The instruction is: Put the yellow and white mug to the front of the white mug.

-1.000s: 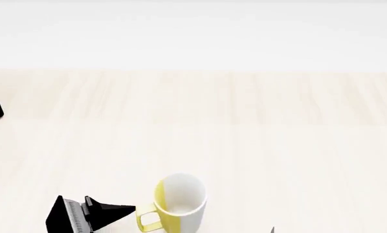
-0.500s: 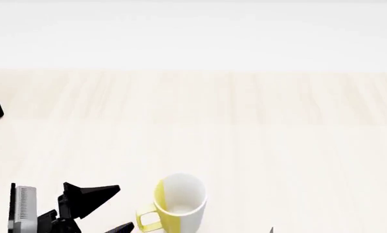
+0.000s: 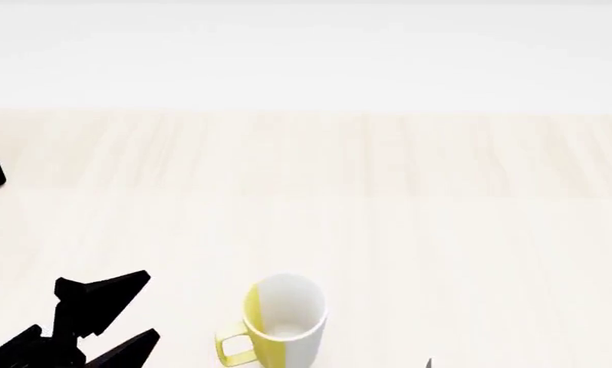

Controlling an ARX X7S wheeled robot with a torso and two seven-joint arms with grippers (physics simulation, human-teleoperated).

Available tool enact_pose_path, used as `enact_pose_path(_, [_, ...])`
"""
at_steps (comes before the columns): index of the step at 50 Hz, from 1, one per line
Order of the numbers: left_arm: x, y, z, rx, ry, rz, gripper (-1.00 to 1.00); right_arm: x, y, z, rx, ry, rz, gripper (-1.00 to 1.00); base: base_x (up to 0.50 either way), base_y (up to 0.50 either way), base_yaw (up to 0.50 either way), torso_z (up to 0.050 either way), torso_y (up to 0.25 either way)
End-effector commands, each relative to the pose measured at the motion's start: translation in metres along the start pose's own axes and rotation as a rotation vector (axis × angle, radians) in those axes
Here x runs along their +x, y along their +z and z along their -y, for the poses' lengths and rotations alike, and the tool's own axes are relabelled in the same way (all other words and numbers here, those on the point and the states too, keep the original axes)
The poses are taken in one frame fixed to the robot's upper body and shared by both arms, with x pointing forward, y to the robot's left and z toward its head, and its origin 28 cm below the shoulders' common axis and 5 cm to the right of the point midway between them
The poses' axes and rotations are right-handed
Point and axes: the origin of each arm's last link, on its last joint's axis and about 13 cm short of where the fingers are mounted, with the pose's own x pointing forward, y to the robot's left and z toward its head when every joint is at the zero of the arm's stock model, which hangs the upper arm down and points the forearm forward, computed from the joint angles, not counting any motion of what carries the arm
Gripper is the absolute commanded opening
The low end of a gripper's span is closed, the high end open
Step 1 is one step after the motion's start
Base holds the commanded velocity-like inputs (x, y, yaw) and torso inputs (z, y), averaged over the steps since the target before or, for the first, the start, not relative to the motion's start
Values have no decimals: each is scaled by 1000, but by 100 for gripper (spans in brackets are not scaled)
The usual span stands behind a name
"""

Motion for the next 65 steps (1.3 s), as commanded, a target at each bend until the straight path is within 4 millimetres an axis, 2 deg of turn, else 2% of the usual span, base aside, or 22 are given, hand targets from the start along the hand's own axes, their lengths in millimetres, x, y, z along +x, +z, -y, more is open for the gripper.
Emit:
enact_pose_path(1, [-6, 3, 11, -8, -13, 67, 100, 0, 0, 0, 1, -1, 1, 100, 0, 0, 0, 0, 0])
enact_pose_path(6, [-13, 1, 23, 11, 22, 107, 100, -2, 2, 1, 1, -1, 9, 100, 0, 0, 0, 0, 0])
enact_pose_path(13, [-21, -6, 44, 132, 158, 201, 100, -2, 3, 0, -4, -1, 20, 100, 0, 0, 0, 0, 0])
enact_pose_path(18, [-21, -2, 65, 185, 266, 341, 100, -4, 5, 0, -3, -1, 48, 100, 0, 0, 0, 0, 0])
enact_pose_path(23, [-17, 0, 82, 285, 447, 463, 100, -5, 6, 1, -7, 4, 73, 100, 0, 0, 0, 0, 0])
enact_pose_path(26, [-16, -2, 92, 302, 461, 478, 100, -5, 6, 1, -8, 6, 74, 100, 0, 0, 0, 0, 0])
enact_pose_path(27, [-14, -3, 93, 322, 513, 496, 100, -6, 6, 1, -8, 6, 75, 100, 0, 0, 0, 0, 0])
enact_pose_path(30, [-14, -3, 98, 288, 488, 524, 100, -6, 7, 2, -5, -2, 83, 100, 0, 0, 0, 0, 0])
enact_pose_path(33, [-13, -4, 101, 300, 541, 534, 100, -6, 7, 3, 1, -12, 92, 100, 0, 0, 0, 0, 0])
enact_pose_path(39, [-14, 4, 127, 354, 537, 622, 100, -8, 12, 9, 7, -69, 141, 100, 0, 0, 0, 0, 0])
enact_pose_path(42, [-12, 13, 138, 378, 540, 672, 100, -14, 21, 11, -2, -97, 234, 100, 0, 0, 0, 0, 0])
enact_pose_path(44, [-13, 11, 144, 386, 534, 669, 100, -19, 27, 12, 9, -102, 287, 100, 0, 0, 0, 0, 0])
enact_pose_path(45, [-13, 10, 144, 423, 555, 666, 100, -20, 28, 13, 6, -101, 299, 100, 0, 0, 0, 0, 0])
enact_pose_path(49, [-15, 10, 146, 372, 561, 697, 100, -25, 33, 18, 27, -111, 354, 100, 0, 0, 0, 0, 0])
enact_pose_path(51, [-18, 13, 153, 450, 598, 727, 100, -29, 36, 21, 25, -124, 369, 100, 0, 0, 0, 0, 0])
enact_pose_path(56, [-19, 24, 173, 489, 582, 793, 100, -36, 42, 26, 39, -164, 417, 100, 0, 0, 0, 0, 0])
enact_pose_path(65, [-20, 30, 184, 525, 607, 842, 100, -48, 53, 28, 50, -191, 504, 100, 0, 0, 0, 0, 0])
